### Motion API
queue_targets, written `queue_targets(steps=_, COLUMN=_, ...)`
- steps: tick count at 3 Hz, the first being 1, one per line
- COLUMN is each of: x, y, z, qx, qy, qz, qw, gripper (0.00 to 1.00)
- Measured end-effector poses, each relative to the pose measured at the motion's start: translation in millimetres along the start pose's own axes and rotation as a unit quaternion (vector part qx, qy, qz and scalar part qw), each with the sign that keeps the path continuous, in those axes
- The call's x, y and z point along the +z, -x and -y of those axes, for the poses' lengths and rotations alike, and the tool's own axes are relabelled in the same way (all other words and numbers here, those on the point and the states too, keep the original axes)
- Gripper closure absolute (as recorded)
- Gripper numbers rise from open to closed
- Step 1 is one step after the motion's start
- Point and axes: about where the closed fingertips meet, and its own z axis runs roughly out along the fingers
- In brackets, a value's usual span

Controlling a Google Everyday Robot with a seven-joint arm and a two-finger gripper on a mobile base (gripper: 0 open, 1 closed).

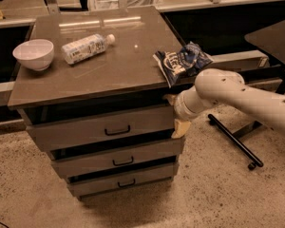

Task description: Open top drawer

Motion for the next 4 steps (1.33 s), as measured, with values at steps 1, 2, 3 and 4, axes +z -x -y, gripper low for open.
queue_targets(steps=1, x=-5.8, y=-3.3, z=1.7, qx=0.012, qy=-0.008, qz=-0.016, qw=0.9998, gripper=0.26)
queue_targets(steps=2, x=-7.8, y=-4.3, z=1.2, qx=0.014, qy=-0.007, qz=-0.025, qw=0.9995, gripper=0.4)
queue_targets(steps=3, x=-9.7, y=-4.7, z=0.3, qx=0.015, qy=-0.006, qz=-0.027, qw=0.9995, gripper=0.43)
queue_targets(steps=4, x=-13.6, y=-4.1, z=-8.0, qx=0.017, qy=0.009, qz=-0.031, qw=0.9993, gripper=0.43)
